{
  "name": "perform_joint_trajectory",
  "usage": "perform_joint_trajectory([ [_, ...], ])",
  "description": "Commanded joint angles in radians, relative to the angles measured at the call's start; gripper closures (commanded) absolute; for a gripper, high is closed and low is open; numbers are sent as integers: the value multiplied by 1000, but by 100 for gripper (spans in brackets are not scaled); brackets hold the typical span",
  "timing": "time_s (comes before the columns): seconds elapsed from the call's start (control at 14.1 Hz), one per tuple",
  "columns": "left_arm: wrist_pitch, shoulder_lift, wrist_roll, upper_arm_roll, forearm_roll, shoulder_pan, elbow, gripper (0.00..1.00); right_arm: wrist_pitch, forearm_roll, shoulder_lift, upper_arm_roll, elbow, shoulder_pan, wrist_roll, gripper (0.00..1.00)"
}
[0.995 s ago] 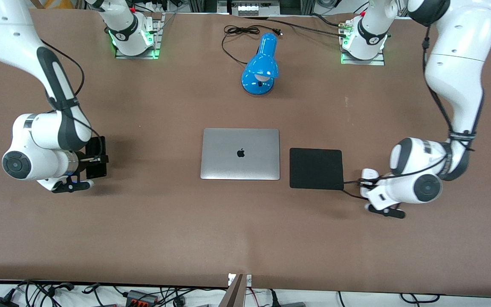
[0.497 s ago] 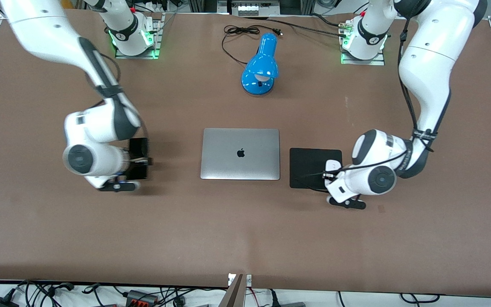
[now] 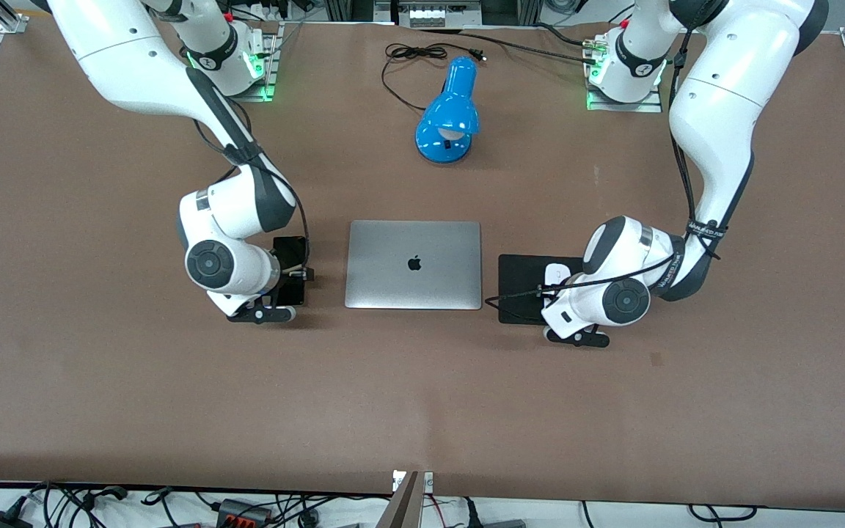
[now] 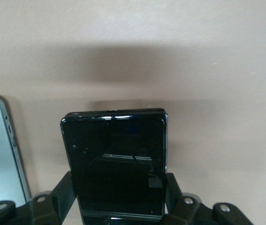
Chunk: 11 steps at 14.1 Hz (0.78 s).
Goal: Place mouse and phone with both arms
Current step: 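Carry the phone beside the laptop while the left gripper carries the mouse onto the pad, then open the left gripper releasing the mouse on the pad and lift away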
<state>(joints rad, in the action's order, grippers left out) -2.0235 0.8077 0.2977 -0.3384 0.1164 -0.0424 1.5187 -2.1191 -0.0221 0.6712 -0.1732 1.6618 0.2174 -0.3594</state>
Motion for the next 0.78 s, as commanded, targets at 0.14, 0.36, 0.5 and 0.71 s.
perform_joint_trajectory([
  [0.14,-14,-16,18,1,-6,4,18,0,-59,10,39,4,-24,66,-90,72],
  [0.36,12,-24,20,1,-6,16,-1,0,-65,7,50,4,-24,72,-93,72],
  [0.5,101,-86,18,1,-8,39,-24,0,-76,4,57,4,-24,79,-93,72],
  [0.71,213,-192,1,6,6,91,-38,0,-79,1,64,4,-24,80,-93,72],
])
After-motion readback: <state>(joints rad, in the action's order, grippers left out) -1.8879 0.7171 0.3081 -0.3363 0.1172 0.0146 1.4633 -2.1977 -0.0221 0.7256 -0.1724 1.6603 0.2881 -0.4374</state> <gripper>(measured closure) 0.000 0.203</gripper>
